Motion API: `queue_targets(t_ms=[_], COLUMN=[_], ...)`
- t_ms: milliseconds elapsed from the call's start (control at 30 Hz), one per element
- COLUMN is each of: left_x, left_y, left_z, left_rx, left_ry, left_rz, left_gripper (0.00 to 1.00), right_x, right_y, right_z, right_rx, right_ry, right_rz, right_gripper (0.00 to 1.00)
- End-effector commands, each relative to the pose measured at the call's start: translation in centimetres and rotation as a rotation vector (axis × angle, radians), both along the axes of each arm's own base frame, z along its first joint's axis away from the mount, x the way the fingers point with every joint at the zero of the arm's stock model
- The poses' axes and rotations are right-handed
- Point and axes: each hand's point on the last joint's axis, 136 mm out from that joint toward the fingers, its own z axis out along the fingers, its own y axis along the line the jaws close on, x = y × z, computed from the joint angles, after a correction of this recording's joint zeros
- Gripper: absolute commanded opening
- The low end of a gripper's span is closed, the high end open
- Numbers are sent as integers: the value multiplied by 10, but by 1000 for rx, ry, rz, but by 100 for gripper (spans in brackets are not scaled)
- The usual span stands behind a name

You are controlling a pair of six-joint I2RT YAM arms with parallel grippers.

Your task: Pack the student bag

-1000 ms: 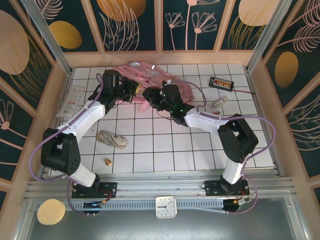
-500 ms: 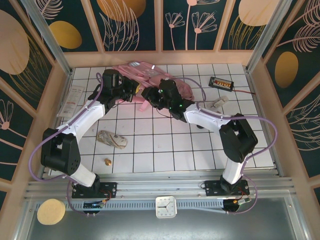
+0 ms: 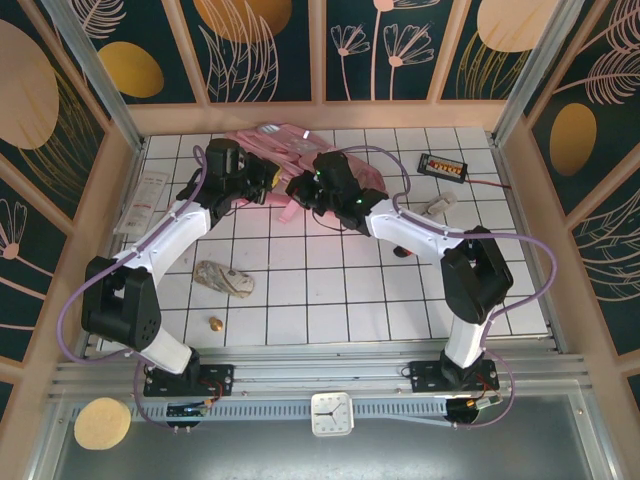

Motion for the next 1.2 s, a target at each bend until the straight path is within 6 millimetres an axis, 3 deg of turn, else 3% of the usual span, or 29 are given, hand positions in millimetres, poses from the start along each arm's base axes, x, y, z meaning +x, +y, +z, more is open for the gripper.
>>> queue_targets(t_ms=[0, 200, 433, 600, 800, 1167], left_x=[-5, -1, 0, 2, -1, -28], left_y=[-12, -8, 1, 3, 17, 67], left_z=[77, 80, 69, 77, 80, 26], left_rx=[-102, -36, -11, 4, 84, 236], left_ry=[-182, -210, -204, -229, -252, -166], left_rz=[-61, -60, -46, -54, -80, -118], left_gripper=[0, 0, 0, 0, 0, 0], right_x=[1, -20, -37, -45, -55, -58], right_y=[-20, -33, -68, -92, -101, -101], right_z=[-5, -21, -28, -37, -40, -45], right_rx=[-103, -229, -341, -359, -359, -334], right_ry=[12, 100, 165, 211, 229, 238], right_rz=[-46, 38, 66, 92, 200, 318], right_gripper=[0, 0, 0, 0, 0, 0])
